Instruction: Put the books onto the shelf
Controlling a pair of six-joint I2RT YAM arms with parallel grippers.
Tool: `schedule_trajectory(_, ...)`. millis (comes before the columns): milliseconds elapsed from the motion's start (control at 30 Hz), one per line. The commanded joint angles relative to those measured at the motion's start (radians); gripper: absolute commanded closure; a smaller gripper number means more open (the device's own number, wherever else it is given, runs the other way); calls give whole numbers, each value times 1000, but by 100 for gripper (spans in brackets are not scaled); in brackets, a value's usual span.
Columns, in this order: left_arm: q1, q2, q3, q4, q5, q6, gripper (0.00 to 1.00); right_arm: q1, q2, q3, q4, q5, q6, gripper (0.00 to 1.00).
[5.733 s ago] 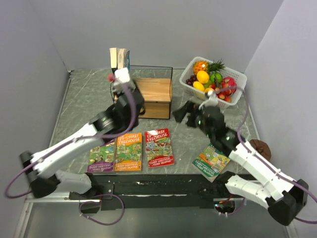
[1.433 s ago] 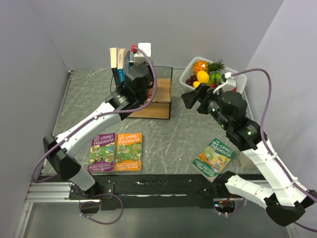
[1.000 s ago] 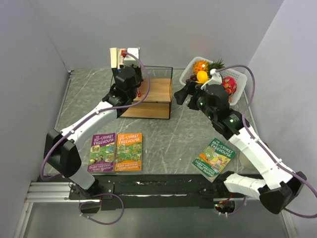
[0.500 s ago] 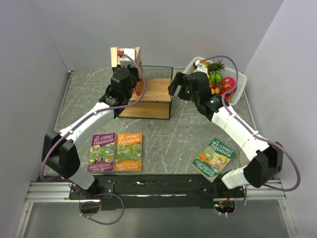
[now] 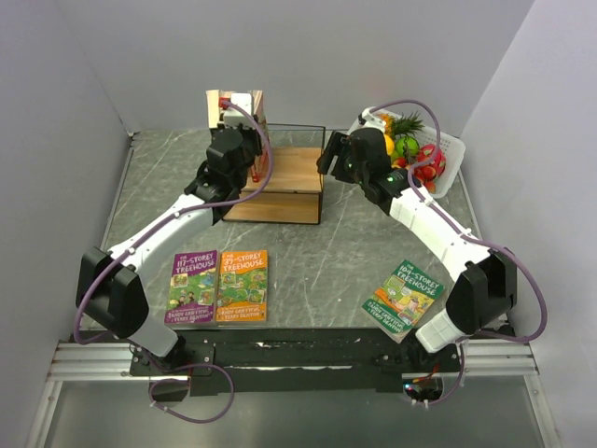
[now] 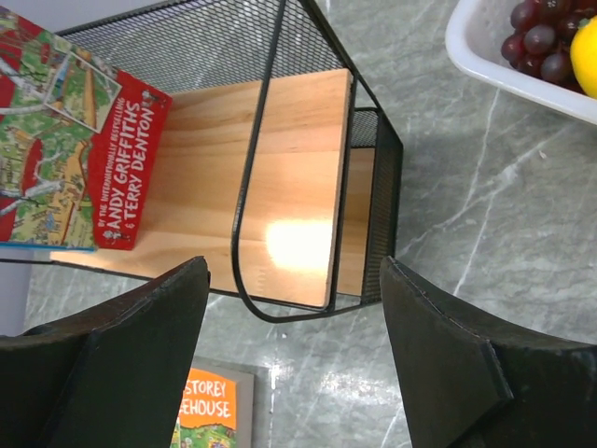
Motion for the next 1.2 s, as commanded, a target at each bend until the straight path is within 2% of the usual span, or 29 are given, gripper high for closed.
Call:
schedule_trajectory(0,5,-47,14,-33,-28,5,55,-6,-18,30,48,-11,-6,19)
schedule_trajectory(500,3,-137,83,-148,9,-12,40,-5,-29,25,47,-21,-6,18)
schedule_trajectory(833,-36,-237,131,-161,70,-41,39,-6,-29,27,43,-28,-2,18)
schedule_trajectory(933,-85,-268,121,-122,206,-58,51,-6,-30,21,47,-25,0,20)
schedule_trajectory(967,-107,-265,131,-119,226,-58,64,-6,-30,21,47,-25,2,22)
schedule_trajectory(1033,-157,-233,150,-136,240,-70,79,-5,-30,19,48,-27,3,26)
schedule_trajectory(1067,-165,-201,167,-142,256,-74,96,-5,-30,21,47,-28,3,30)
schedule_trajectory(1167,-188,-130,169,-147,248,-110,99,-6,-29,24,40,-30,3,40)
